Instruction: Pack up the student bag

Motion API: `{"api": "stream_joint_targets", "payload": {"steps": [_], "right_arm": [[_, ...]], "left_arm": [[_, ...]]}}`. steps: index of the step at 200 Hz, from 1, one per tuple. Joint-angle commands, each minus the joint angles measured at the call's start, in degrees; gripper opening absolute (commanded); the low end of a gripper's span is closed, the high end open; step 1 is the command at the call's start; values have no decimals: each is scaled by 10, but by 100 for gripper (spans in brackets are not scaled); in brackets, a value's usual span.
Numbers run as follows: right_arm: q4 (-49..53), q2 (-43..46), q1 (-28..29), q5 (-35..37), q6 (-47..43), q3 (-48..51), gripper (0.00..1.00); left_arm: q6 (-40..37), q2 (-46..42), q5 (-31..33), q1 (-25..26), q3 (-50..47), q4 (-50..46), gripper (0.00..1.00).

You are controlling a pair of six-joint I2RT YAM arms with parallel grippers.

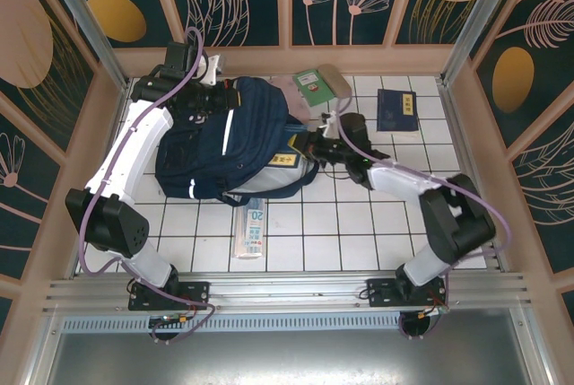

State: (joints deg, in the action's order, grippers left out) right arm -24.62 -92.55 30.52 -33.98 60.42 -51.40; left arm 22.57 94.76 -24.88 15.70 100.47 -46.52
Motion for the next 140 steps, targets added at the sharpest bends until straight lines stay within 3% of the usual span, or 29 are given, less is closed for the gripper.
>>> {"api": "stream_joint_targets", "payload": {"steps": [1,62,69,84,94,110,140], "right_arm": [[-74,-64,34,56,39,-64,0],[-44,-279,102,130,76,-282,0],[-24,-294,107,138,72,-302,9],[13,-312,112,151,60,-326,45],[16,-307,113,161,54,-317,58],[3,-278,111,185,46,-282,65],[10,-229,105,199,15,-243,67]], "left_arm": [[9,-23,-51,3,24,86,0],[25,-34,-56,1,14,96,0],[27,-36,-53,1,11,97,0],[34,-38,-50,-1,6,99,0],[35,-40,-49,-3,4,100,0],[37,-41,-47,-5,1,102,0],[43,-38,-35,-7,3,101,0]]}}
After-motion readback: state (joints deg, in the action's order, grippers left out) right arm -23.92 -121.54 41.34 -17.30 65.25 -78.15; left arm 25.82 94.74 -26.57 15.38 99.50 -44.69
